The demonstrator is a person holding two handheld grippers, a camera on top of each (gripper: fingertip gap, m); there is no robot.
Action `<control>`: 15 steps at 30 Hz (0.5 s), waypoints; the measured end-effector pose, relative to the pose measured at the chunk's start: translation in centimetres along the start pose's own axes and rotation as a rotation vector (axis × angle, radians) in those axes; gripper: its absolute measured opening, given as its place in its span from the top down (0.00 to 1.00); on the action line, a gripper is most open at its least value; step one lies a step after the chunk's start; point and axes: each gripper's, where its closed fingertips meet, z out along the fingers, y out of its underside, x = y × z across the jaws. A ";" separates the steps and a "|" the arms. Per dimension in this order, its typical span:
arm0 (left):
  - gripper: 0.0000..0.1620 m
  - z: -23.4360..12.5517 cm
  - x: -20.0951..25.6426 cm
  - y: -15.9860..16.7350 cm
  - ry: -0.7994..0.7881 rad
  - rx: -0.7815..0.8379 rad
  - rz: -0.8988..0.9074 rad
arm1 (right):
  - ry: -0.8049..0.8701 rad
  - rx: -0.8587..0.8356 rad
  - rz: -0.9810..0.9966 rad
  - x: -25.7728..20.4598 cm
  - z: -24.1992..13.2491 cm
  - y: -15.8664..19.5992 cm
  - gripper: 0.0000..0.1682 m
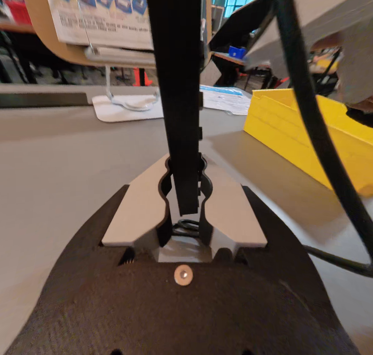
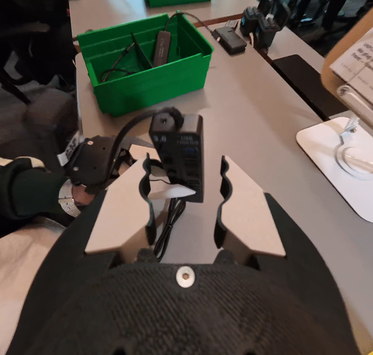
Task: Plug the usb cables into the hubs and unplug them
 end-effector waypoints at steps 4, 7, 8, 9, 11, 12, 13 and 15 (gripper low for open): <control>0.87 0.0 -1.5 0.4 0.096 -0.017 -0.228 | -0.015 0.160 0.121 1.6 -2.2 -0.1 0.59; 0.87 0.0 -2.9 -0.7 0.128 0.002 -0.274 | -0.018 0.213 0.191 2.5 -2.7 0.8 0.60; 0.87 -0.1 -3.3 -1.1 0.149 0.013 -0.298 | -0.017 0.217 0.201 2.6 -2.7 1.1 0.60; 0.87 -0.1 -3.7 -1.5 0.169 0.024 -0.336 | -0.015 0.217 0.204 2.7 -2.6 1.4 0.61; 0.87 -0.2 -4.8 -1.8 0.192 0.042 -0.426 | -0.004 0.214 0.194 2.8 -2.3 1.8 0.62; 0.87 -0.2 -5.4 -1.9 0.195 0.051 -0.464 | 0.001 0.215 0.183 2.7 -2.1 1.8 0.63; 0.88 -0.2 -6.0 -1.9 0.194 0.061 -0.495 | 0.007 0.217 0.170 2.7 -2.0 1.8 0.64; 0.87 -0.2 -6.8 -1.9 0.190 0.076 -0.537 | 0.013 0.227 0.148 2.5 -1.6 1.4 0.65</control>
